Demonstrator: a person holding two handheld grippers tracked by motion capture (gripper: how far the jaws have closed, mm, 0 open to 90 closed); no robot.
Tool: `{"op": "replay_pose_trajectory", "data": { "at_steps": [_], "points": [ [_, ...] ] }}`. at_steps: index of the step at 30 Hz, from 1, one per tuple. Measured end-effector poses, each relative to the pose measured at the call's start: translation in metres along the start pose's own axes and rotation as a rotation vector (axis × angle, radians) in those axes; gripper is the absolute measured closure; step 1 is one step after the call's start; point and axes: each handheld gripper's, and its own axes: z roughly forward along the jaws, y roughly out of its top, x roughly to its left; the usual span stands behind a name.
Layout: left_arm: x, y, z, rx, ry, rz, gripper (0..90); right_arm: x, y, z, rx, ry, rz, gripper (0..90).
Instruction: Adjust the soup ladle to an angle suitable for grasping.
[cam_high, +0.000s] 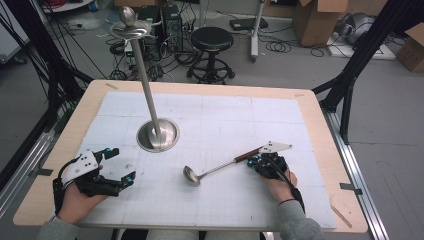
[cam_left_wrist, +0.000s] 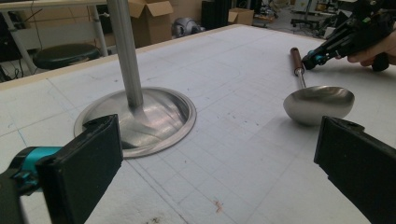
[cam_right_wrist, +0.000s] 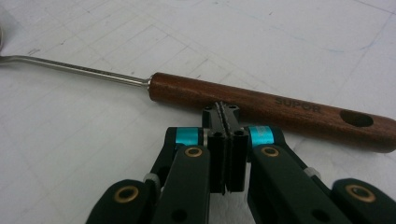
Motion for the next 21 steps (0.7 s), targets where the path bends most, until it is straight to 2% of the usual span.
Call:
{"op": "replay_pose_trajectory", "data": {
  "at_steps": [21],
  "points": [
    [0.000, -0.001, -0.001, 0.003, 0.004, 0.001, 1.7, -0.005, 0.022, 0.026, 0.001, -0.001, -0.019, 90.0]
  ]
}}
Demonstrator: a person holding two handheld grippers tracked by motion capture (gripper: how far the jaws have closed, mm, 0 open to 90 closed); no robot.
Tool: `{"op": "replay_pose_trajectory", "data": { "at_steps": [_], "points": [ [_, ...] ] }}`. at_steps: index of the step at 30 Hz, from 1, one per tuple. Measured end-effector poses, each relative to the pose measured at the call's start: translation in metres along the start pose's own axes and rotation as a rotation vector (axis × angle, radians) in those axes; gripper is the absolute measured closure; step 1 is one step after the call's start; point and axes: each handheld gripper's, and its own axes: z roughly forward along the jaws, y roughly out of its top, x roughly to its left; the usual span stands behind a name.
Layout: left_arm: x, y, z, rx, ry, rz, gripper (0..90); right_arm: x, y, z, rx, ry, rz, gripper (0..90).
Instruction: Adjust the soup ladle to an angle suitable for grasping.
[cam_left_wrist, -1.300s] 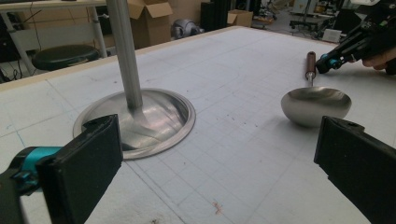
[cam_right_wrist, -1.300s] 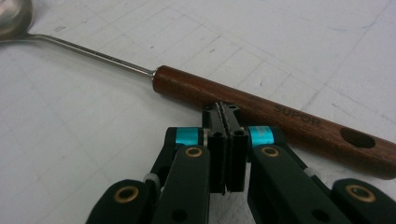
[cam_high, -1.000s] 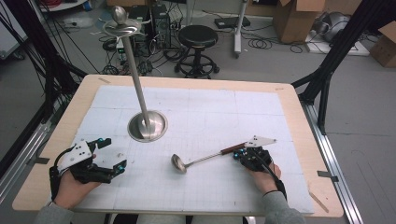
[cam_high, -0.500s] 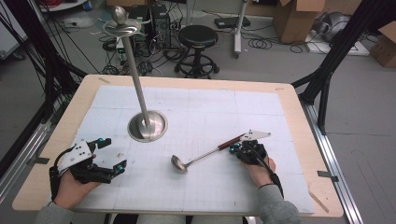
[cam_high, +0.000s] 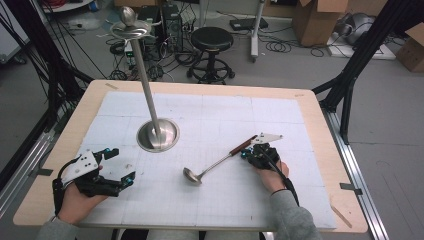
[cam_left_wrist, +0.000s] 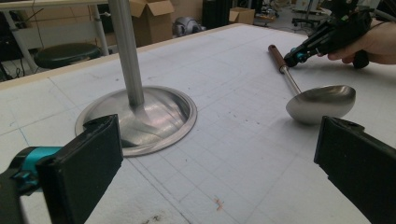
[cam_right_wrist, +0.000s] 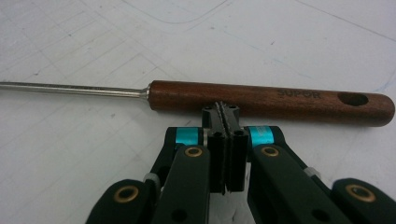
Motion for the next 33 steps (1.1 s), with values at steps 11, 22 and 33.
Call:
{"op": "replay_pose_trajectory", "data": {
  "at_steps": [11, 22, 33],
  "points": [
    [0.000, 0.000, 0.000, -0.002, 0.000, -0.003, 1.7, 0.000, 0.003, 0.003, -0.004, -0.003, -0.003, 90.0],
    [0.000, 0.000, 0.000, -0.002, -0.001, -0.001, 1.7, 0.022, 0.014, -0.007, -0.090, 0.106, 0.005, 90.0],
    [0.000, 0.000, 0.000, 0.002, -0.001, 0.001, 1.7, 0.067, 0.029, 0.018, -0.055, 0.255, -0.081, 90.0]
  ]
}}
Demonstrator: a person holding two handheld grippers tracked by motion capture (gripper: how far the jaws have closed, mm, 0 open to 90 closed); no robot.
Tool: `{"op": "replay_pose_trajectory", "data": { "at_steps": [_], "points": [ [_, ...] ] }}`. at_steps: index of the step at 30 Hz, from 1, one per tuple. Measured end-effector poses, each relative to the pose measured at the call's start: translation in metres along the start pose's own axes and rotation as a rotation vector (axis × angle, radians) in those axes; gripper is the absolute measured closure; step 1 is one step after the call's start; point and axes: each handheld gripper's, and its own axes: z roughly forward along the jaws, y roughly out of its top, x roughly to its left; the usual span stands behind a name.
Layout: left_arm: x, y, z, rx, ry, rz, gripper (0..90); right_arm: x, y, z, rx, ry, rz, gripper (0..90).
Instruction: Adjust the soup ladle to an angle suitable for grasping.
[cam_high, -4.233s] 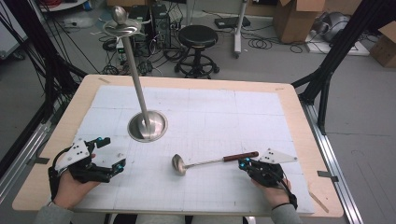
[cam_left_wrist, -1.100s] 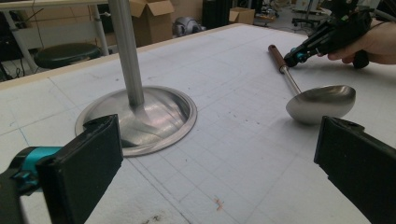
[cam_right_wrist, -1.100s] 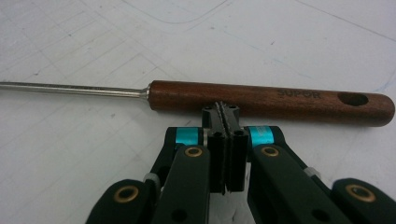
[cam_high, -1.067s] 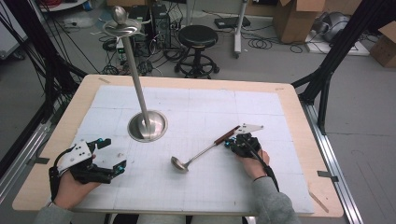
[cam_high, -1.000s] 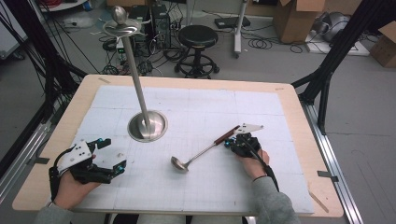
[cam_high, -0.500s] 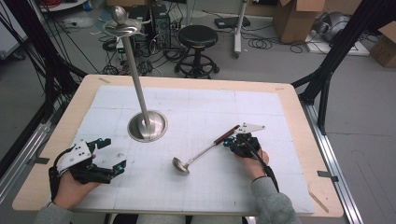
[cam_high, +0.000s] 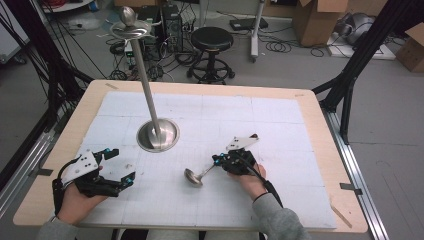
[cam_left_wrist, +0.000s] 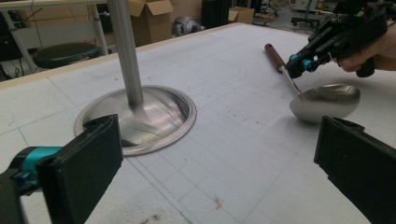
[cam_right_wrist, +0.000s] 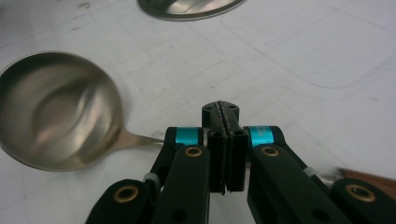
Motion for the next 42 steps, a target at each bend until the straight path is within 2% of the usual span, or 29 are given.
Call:
{"op": "replay_pose_trajectory", "data": {
  "at_steps": [1, 5, 9, 19, 30, 31, 36, 42],
  "points": [
    [0.000, 0.000, 0.000, 0.002, 0.000, -0.001, 1.7, 0.006, 0.001, 0.006, 0.011, 0.018, -0.011, 90.0],
    [0.000, 0.000, 0.000, 0.003, 0.001, -0.002, 1.7, 0.013, 0.004, 0.017, 0.026, 0.042, -0.024, 90.0],
    [0.000, -0.001, -0.001, 0.005, 0.002, -0.001, 1.7, 0.015, 0.005, 0.022, 0.039, 0.047, -0.029, 90.0],
    [0.000, -0.001, -0.002, 0.007, 0.006, -0.001, 1.7, 0.022, 0.007, 0.032, 0.073, 0.025, -0.069, 90.0],
    [0.001, -0.001, -0.002, 0.001, -0.001, -0.005, 1.7, 0.026, 0.006, 0.029, 0.093, 0.032, -0.061, 90.0],
    [0.001, -0.001, -0.003, -0.008, 0.000, -0.014, 1.7, 0.027, 0.005, 0.028, 0.101, 0.035, -0.081, 90.0],
    [0.001, -0.001, -0.003, -0.007, 0.005, -0.016, 1.7, 0.031, 0.002, 0.022, 0.106, 0.032, -0.099, 90.0],
    [0.001, -0.001, -0.003, -0.005, 0.004, -0.012, 1.7, 0.032, -0.004, 0.016, 0.109, 0.046, -0.091, 90.0]
  ]
}}
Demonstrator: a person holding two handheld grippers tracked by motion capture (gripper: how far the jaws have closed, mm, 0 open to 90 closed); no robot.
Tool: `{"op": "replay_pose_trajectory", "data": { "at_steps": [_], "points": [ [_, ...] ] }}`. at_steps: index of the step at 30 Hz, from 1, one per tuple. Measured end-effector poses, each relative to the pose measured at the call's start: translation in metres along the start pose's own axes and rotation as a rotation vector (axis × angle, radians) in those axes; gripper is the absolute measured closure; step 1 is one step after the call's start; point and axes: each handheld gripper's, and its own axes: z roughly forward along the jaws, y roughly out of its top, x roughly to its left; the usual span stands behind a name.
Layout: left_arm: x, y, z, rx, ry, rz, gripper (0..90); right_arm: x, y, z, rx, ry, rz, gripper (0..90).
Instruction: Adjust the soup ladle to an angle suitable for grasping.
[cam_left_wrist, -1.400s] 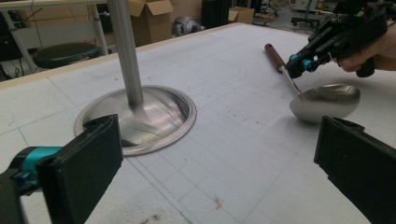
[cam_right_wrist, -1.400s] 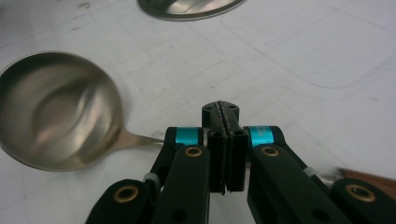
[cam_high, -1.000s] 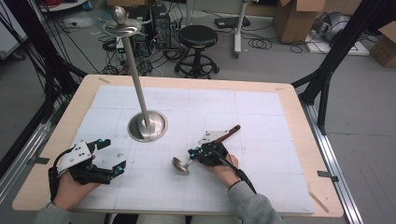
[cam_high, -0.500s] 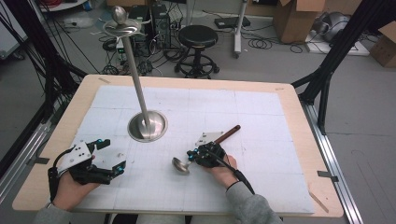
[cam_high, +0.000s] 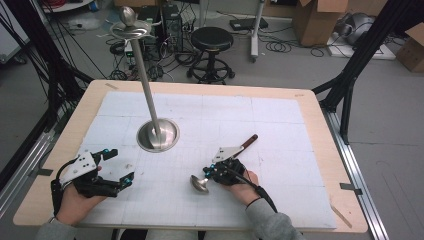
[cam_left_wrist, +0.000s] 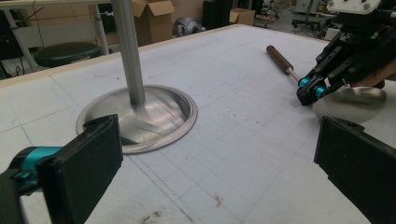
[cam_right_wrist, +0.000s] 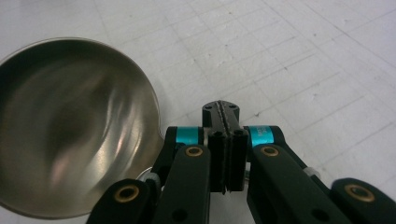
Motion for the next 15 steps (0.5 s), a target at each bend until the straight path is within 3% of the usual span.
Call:
{"op": "replay_pose_trajectory", "data": {
  "at_steps": [11, 15],
  "points": [
    [0.000, 0.000, 0.000, -0.002, -0.005, -0.003, 1.7, 0.004, -0.013, -0.015, 0.006, 0.015, -0.017, 90.0],
    [0.000, 0.000, 0.001, 0.000, -0.009, -0.003, 1.7, 0.005, -0.019, -0.023, 0.010, 0.014, -0.044, 90.0]
  ]
}}
